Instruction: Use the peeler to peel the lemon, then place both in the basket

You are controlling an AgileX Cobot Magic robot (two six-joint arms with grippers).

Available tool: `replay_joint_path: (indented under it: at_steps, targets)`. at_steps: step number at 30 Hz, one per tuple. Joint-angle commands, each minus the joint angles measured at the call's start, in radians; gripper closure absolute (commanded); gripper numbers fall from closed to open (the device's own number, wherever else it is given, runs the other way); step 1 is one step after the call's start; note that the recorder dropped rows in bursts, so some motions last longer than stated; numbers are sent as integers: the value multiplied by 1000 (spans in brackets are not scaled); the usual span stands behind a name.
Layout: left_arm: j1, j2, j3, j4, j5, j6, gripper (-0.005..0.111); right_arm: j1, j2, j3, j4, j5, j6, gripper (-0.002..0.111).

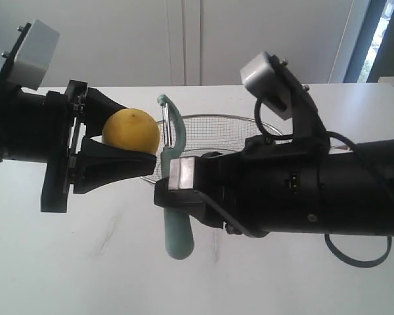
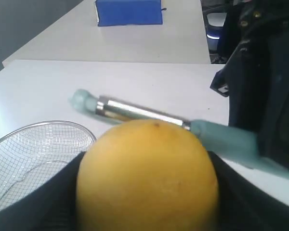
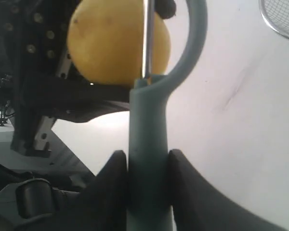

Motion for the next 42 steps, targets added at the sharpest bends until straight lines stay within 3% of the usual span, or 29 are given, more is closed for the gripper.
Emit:
replay_joint_path:
  at_steps: [1,7,12,22,25,31,42]
  targets:
    - [-3,-4,-4,-27,17,160,107,0,-65,-6,-4,-5,-20,108]
    - [-3,-4,-4,-27,17,160,107,0,-189,-6,-85,11,-26,108]
    - [-3,-4,-4,-27,17,160,107,0,-298,-6,-335,67,32,108]
    - [-3,-4,-4,-27,28,158,107,-1,-376,-6,-1181,200,787,108]
    - [-3,-4,-4,-29,38,158,107,-1,-336,-4,-1336,255,942,108]
    - [-3,-4,-4,-29,38,158,107,-1,-188,-4,-1294,163,951,108]
    - [-3,-4,-4,-29,45,158,107,0,130,-4,-1057,-30,737,108]
